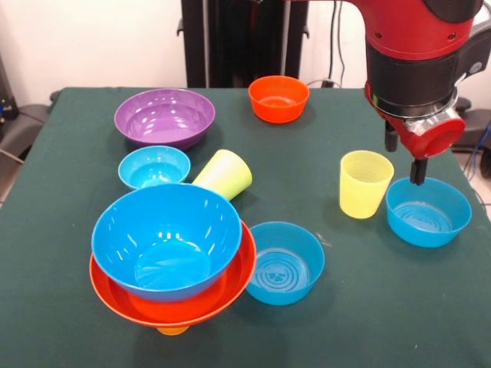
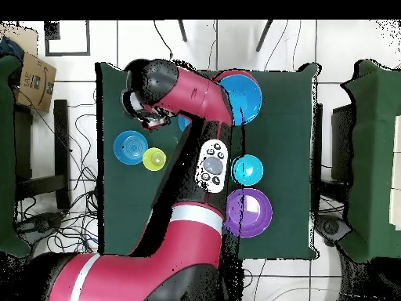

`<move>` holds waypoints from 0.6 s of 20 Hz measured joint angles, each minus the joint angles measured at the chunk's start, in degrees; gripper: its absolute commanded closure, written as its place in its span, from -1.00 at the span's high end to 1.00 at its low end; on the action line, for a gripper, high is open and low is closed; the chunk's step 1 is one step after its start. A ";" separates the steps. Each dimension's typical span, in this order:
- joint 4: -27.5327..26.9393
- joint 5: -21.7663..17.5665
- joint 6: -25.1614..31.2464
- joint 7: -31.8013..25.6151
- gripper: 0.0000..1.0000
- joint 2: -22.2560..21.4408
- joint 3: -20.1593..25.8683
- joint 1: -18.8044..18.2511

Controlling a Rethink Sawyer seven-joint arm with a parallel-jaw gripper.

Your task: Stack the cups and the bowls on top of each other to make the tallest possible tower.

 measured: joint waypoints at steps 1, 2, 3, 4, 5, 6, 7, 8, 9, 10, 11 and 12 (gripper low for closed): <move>0.00 -0.05 0.00 0.00 1.00 -0.02 -0.06 0.01; -0.01 -0.20 0.00 0.00 1.00 -0.08 -0.19 0.03; -0.01 -0.50 0.00 0.00 1.00 -0.24 -0.44 0.05; -0.02 -0.71 0.00 0.00 1.00 -0.39 -0.65 0.05; -0.01 -0.84 0.00 0.00 1.00 -0.49 -0.82 0.05; -0.01 -0.86 0.00 0.00 1.00 -0.53 -0.93 0.05; -0.01 -0.89 0.00 0.00 1.00 -0.56 -1.04 0.05; -0.01 -0.92 0.00 0.00 1.00 -0.58 -1.21 0.05; -0.01 -0.95 0.00 0.00 1.00 -0.60 -1.38 0.05; 0.00 -1.01 -0.05 0.00 1.00 -0.59 -1.47 0.05; -0.01 -1.08 -0.31 0.00 1.00 -0.56 -1.59 0.05; 0.00 -1.12 -0.52 0.00 1.00 -0.54 -1.65 0.06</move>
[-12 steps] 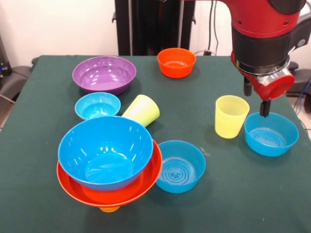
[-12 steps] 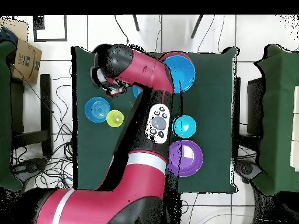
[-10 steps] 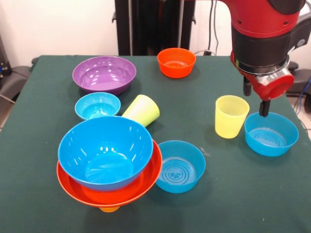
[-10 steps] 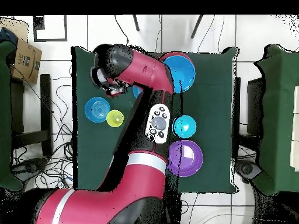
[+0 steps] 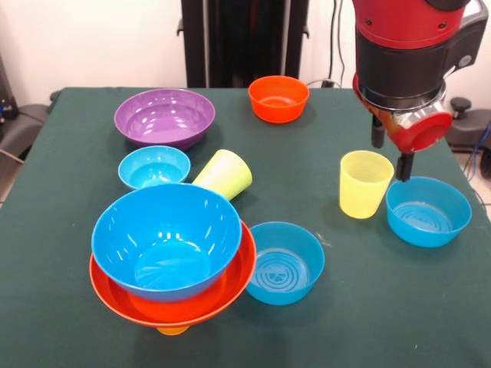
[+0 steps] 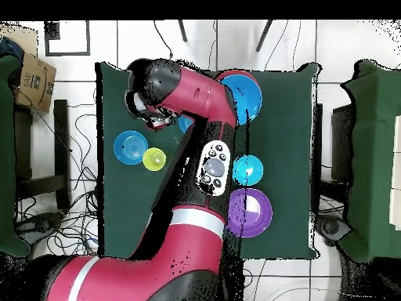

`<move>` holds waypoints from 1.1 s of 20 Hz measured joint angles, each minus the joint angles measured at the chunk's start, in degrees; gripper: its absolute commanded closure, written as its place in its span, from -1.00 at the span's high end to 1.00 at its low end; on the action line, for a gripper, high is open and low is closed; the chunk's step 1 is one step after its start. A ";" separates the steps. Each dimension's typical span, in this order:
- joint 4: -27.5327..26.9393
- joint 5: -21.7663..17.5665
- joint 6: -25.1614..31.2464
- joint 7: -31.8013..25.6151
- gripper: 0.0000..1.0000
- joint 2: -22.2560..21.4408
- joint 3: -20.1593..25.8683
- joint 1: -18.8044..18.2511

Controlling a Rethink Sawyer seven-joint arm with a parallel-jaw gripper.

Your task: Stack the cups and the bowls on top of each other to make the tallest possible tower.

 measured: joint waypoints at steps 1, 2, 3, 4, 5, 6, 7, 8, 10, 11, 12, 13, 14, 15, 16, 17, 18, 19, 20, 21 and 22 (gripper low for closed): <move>-0.01 -0.07 -0.36 0.00 1.00 0.06 -0.07 -0.01; 0.00 -0.19 -1.03 0.00 1.00 0.18 -0.18 -0.01; 0.02 -0.31 -1.92 0.00 1.00 0.34 -0.28 -0.01; 0.05 -0.32 -2.51 0.00 1.00 0.44 -0.32 -0.01; 0.09 -0.34 -3.09 0.00 1.00 0.55 -0.37 -0.01; 0.20 -0.37 -4.26 0.00 1.00 0.72 -0.45 -0.01; 0.30 -0.39 -5.43 0.00 1.00 0.90 -0.53 -0.01; 0.34 -0.52 -6.05 0.00 1.00 0.99 -0.59 0.00; 0.38 -0.66 -6.98 0.00 1.00 1.18 -0.70 -0.01; 0.38 -0.79 -7.88 0.00 1.00 1.43 -0.82 -0.01; 0.38 -0.85 -8.42 0.00 1.00 1.63 -0.86 -0.01; 0.41 -0.99 -9.37 0.00 1.00 1.98 -0.89 -0.01; 0.52 -1.18 -10.23 0.00 1.00 2.29 -0.89 0.00; 0.58 -1.34 -10.84 0.00 1.00 2.54 -0.90 0.00; 0.64 -1.44 -11.38 0.00 1.00 2.77 -0.90 -0.01; 0.71 -1.48 -12.19 0.00 1.00 3.20 -0.89 -0.01; 0.79 -1.49 -12.79 0.00 1.00 3.57 -0.89 -0.02; 0.87 -1.53 -13.36 0.00 1.00 3.96 -0.89 -0.03; 0.94 -1.57 -13.76 0.00 1.00 4.27 -0.89 -0.04; 1.04 -1.57 -14.13 0.00 1.00 4.55 -0.87 -0.04; 1.27 -1.61 -14.55 0.00 1.00 4.95 -0.87 -0.05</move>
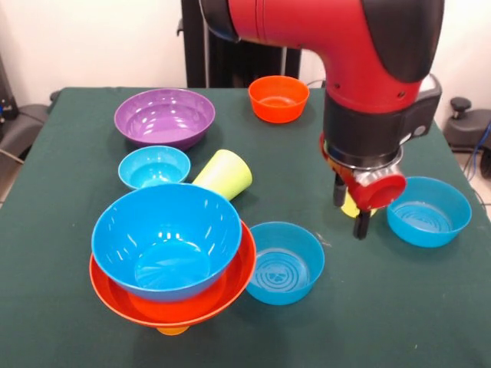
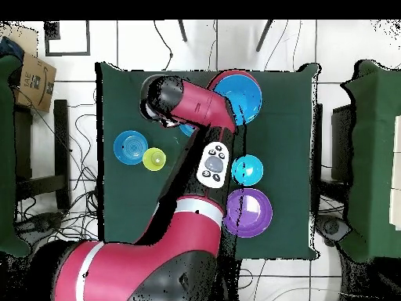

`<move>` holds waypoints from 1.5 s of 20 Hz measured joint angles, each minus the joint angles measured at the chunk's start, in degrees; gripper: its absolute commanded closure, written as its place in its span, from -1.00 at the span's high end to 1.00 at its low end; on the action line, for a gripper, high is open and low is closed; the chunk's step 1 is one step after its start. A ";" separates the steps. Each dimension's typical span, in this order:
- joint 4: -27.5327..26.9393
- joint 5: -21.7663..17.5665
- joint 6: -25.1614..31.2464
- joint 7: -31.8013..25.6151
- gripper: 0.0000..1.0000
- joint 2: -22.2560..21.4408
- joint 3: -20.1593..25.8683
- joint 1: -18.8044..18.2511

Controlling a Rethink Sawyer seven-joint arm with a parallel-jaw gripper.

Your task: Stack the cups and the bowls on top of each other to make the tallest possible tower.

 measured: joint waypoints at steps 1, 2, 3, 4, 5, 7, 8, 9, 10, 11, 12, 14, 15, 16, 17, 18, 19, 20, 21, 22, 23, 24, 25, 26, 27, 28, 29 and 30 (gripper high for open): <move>0.15 0.00 -0.14 0.00 1.00 0.18 0.01 -0.01; 0.46 0.00 -0.30 0.00 1.00 0.45 0.06 -0.02; 0.91 -0.01 -0.37 0.00 1.00 0.74 0.16 -0.04; 1.51 -0.01 -0.37 0.00 1.00 0.99 0.28 -0.04; 1.97 -0.01 -0.37 0.00 1.00 1.10 0.35 -0.04; 2.74 -0.01 -0.36 0.00 1.00 1.21 0.41 -0.02; 3.42 -0.01 -0.21 0.00 1.00 1.16 0.41 0.01; 3.78 -0.01 0.07 0.00 1.00 1.09 0.41 0.02; 4.14 -0.01 0.34 0.00 1.00 1.01 0.41 0.04; 4.52 -0.01 0.97 0.00 1.00 0.78 0.41 0.06; 4.91 -0.01 1.60 0.00 1.00 0.55 0.41 0.08; 5.49 0.00 3.13 0.00 1.00 -0.22 0.42 0.09; 5.66 0.00 3.63 0.00 1.00 -0.54 0.42 0.09; 6.02 0.01 4.68 0.00 1.00 -1.29 0.41 0.10; 6.24 0.01 5.49 0.00 1.00 -1.84 0.41 0.09; 6.53 0.03 6.66 0.00 1.00 -2.71 0.40 0.09; 6.62 0.07 7.25 0.00 1.00 -3.16 0.41 0.09; 6.75 0.22 9.16 0.00 1.00 -4.81 0.40 0.10; 6.75 0.32 9.77 0.00 1.00 -5.42 0.40 0.11; 6.75 0.46 10.34 0.00 1.00 -6.02 0.40 0.13; 6.76 0.60 10.91 0.00 1.00 -6.63 0.40 0.15; 6.76 0.76 11.37 0.00 1.00 -7.22 0.40 0.17; 6.76 0.87 11.67 0.00 1.00 -7.65 0.40 0.20; 6.77 1.36 12.38 0.00 1.00 -9.00 0.39 0.32; 6.77 1.47 12.44 0.00 1.00 -9.25 0.39 0.35; 6.77 1.57 12.51 0.00 1.00 -9.49 0.39 0.38; 6.77 1.92 12.59 0.00 1.00 -10.14 0.39 0.50; 6.76 2.20 12.58 0.00 1.00 -10.52 0.38 0.60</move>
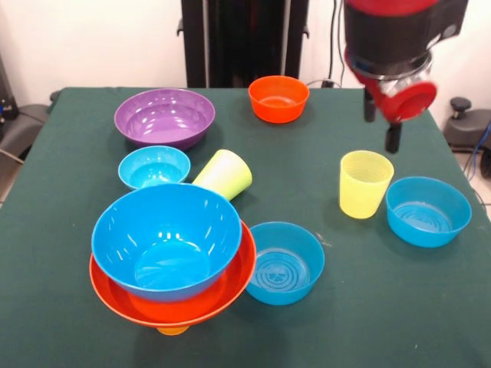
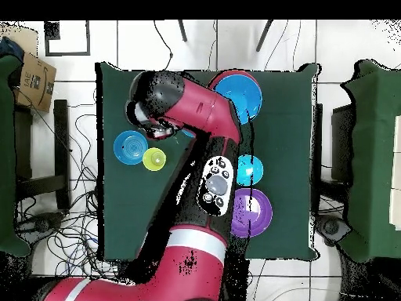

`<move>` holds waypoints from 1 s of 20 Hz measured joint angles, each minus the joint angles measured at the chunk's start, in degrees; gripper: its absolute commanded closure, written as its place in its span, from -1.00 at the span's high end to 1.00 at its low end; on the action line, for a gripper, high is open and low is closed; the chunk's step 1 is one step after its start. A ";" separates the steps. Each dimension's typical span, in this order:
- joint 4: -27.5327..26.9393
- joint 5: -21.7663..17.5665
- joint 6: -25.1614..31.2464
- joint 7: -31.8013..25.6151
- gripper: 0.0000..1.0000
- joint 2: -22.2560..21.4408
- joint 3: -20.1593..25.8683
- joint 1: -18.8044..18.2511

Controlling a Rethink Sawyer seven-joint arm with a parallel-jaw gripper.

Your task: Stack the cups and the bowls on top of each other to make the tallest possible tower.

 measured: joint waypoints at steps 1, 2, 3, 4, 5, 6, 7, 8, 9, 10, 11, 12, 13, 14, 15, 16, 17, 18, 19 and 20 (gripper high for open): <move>0.02 0.44 0.00 0.00 1.00 -0.48 0.01 0.18; 0.02 1.09 0.01 0.00 1.00 -1.15 0.00 0.57; 0.01 1.23 0.01 0.00 1.00 -1.31 0.01 0.72; 0.01 1.31 0.01 0.00 1.00 -1.37 0.01 0.81; 0.02 1.38 0.01 0.00 1.00 -1.44 0.01 0.91; 0.02 1.41 0.01 0.00 1.00 -1.44 0.01 1.02; 0.02 1.44 0.01 0.00 1.00 -1.44 0.02 1.12; 0.02 1.45 0.00 0.00 1.00 -1.35 0.03 1.21; 0.02 1.45 0.01 0.00 1.00 -1.21 0.06 1.24; 0.07 1.45 0.01 0.00 1.00 -1.14 0.07 1.24; 0.12 1.44 0.01 0.00 1.00 -1.08 0.08 1.24; 0.33 1.45 0.00 0.00 1.00 -0.82 0.12 1.24; 0.45 1.44 0.00 0.00 1.00 -0.75 0.13 1.24; 0.61 1.45 0.01 0.00 1.00 -0.71 0.17 1.24; 0.71 1.44 0.00 0.00 1.00 -0.70 0.20 1.24; 1.24 1.43 0.00 0.00 1.00 -0.68 0.26 1.25; 1.48 1.42 0.01 0.00 1.00 -0.67 0.27 1.25; 1.69 1.41 0.01 0.00 1.00 -0.59 0.27 1.25; 1.91 1.40 0.00 0.00 1.00 -0.51 0.26 1.24; 1.95 1.41 0.00 0.00 1.00 -0.42 0.26 1.24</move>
